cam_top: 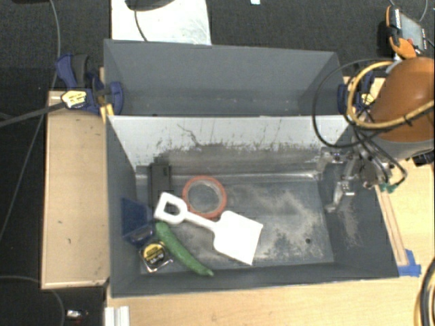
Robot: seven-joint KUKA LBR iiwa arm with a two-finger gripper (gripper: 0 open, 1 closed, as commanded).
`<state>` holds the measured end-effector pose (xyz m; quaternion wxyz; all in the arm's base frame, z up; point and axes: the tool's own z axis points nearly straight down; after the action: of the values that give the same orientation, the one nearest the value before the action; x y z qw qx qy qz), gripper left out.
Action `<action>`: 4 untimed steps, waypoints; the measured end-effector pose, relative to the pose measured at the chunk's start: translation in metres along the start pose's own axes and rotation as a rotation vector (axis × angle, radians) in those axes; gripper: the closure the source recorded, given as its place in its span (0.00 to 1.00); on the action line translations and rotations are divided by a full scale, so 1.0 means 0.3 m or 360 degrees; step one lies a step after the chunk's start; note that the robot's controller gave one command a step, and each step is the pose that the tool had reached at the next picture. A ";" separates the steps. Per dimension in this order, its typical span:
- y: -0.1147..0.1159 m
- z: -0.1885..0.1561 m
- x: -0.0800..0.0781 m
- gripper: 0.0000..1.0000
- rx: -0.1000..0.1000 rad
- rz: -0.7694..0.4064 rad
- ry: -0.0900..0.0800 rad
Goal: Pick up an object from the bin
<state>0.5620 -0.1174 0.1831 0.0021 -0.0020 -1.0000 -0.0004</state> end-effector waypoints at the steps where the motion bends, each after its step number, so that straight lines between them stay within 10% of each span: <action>1: 0.002 -0.015 -0.006 0.00 0.0002 -0.0008 -0.0013; 2: 0.311 0.221 0.060 0.00 0.0002 -0.0281 -0.0015; 3: 0.524 0.168 0.044 0.00 0.0002 -0.0077 -0.0028; 4: 0.640 0.279 0.058 0.00 -0.0003 -0.0285 -0.0003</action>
Offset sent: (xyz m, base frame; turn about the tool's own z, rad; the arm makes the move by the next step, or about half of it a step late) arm -0.0318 0.1547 -0.1131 -0.2892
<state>0.5451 0.0747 0.0995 0.0011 0.0875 -0.9962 -0.0014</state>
